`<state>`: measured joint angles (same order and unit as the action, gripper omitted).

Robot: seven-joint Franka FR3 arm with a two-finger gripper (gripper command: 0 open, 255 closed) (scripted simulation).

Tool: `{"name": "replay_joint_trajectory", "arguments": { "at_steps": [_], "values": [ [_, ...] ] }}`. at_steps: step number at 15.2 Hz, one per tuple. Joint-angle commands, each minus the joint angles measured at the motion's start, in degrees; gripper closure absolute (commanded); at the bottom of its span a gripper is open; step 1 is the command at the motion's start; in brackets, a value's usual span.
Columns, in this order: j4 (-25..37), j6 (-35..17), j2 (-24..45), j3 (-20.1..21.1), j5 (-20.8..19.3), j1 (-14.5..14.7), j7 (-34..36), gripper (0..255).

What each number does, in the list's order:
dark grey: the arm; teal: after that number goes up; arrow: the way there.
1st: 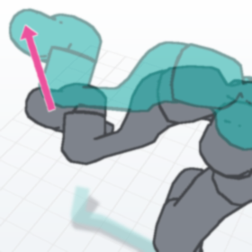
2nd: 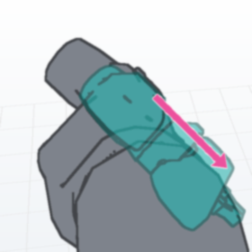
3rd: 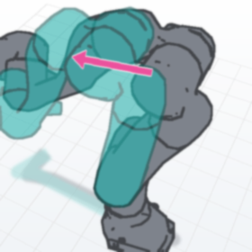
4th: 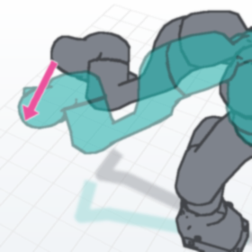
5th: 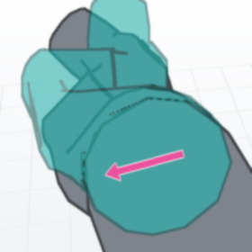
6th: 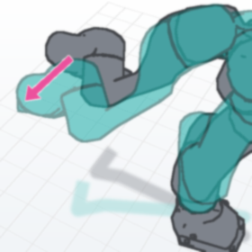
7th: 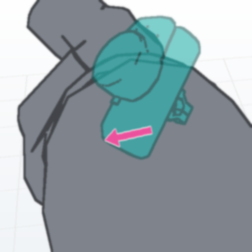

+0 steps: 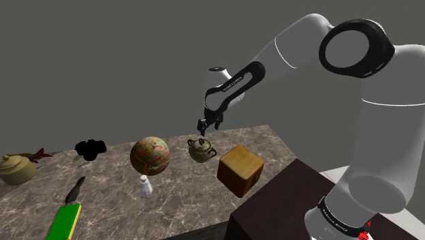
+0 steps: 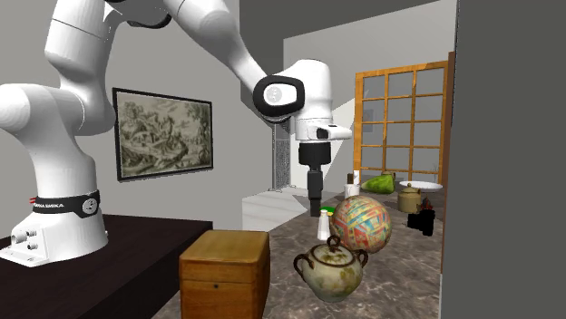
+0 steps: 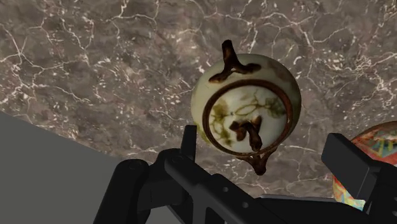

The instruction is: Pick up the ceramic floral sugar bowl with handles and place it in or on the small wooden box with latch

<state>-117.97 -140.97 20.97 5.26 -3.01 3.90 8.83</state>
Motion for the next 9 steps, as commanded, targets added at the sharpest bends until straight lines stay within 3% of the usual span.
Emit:
{"name": "replay_joint_trajectory", "arguments": {
  "at_steps": [1, 3, 9],
  "values": [
    [4.4, -0.6, 5.1, -0.3, -0.9, 0.8, 0.9, 0],
    [8.7, -0.8, 9.7, -0.6, -1.5, 1.5, 1.6, 0],
    [9.8, -3.3, 13.3, -0.9, -1.9, 1.8, 1.8, 0]
  ]
}}
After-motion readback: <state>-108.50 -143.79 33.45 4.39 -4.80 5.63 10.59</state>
